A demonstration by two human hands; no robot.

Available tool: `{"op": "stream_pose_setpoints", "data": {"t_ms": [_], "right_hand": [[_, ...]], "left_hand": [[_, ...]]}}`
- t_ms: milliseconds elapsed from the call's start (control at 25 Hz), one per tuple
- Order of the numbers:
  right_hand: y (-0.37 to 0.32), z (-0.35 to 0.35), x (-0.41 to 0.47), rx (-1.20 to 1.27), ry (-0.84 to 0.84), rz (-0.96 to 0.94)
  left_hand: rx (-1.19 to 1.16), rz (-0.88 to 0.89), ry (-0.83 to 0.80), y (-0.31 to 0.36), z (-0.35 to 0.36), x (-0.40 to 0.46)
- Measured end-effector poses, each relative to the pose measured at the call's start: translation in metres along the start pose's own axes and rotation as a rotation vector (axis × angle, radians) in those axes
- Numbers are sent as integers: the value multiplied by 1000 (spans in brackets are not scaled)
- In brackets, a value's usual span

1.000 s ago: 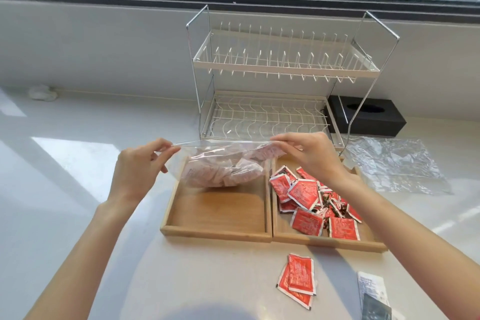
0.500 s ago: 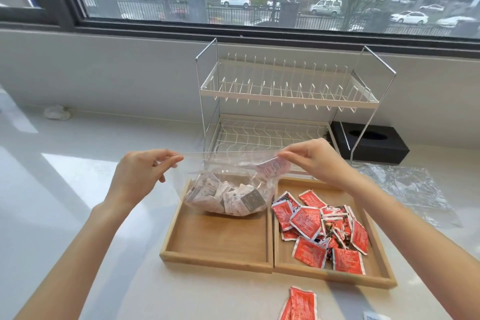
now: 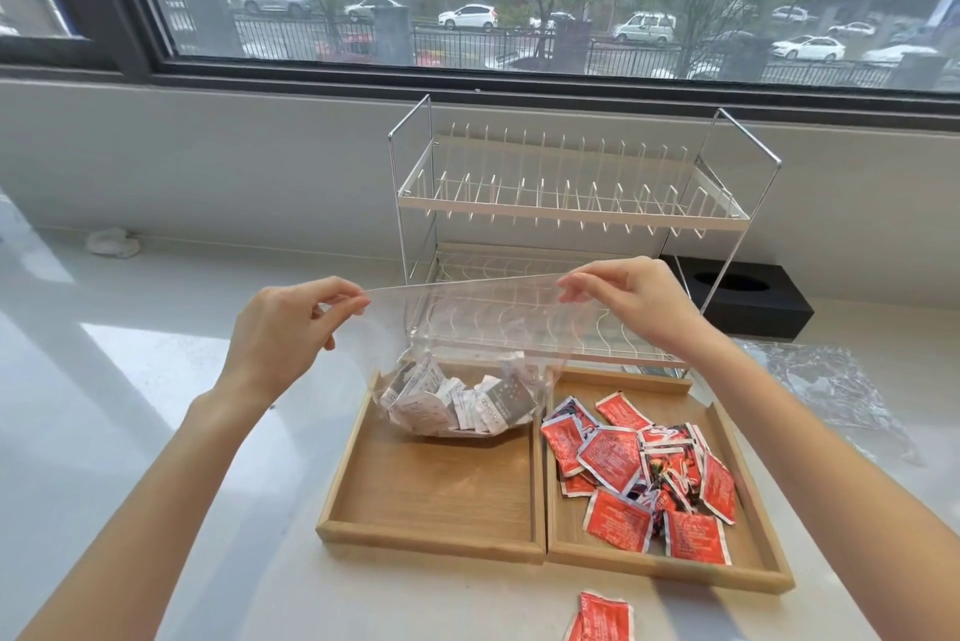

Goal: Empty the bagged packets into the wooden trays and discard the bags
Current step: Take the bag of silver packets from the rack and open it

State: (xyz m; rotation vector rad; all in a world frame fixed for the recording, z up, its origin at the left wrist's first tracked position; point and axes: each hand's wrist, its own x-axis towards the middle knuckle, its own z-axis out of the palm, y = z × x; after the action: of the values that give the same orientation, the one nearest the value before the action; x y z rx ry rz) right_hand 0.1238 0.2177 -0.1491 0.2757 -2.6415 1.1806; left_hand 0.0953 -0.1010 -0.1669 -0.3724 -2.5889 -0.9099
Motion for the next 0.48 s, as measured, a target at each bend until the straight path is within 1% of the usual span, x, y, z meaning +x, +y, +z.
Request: {"op": "stream_pose_setpoints", "data": {"t_ms": [80,240,320,480], "right_hand": [[-6,-4,3,12,23,-24],[-21,-13,11,136,62,-38],[-31,-16,16,157,76,-46],[-44,-25,24,139,85,-77]], "left_hand": [[10,30,48,3,-7,7],[12,101,191,12,-24,17],[14,144,261,17,-35,22],[-9,185,303,25,-48,30]]}}
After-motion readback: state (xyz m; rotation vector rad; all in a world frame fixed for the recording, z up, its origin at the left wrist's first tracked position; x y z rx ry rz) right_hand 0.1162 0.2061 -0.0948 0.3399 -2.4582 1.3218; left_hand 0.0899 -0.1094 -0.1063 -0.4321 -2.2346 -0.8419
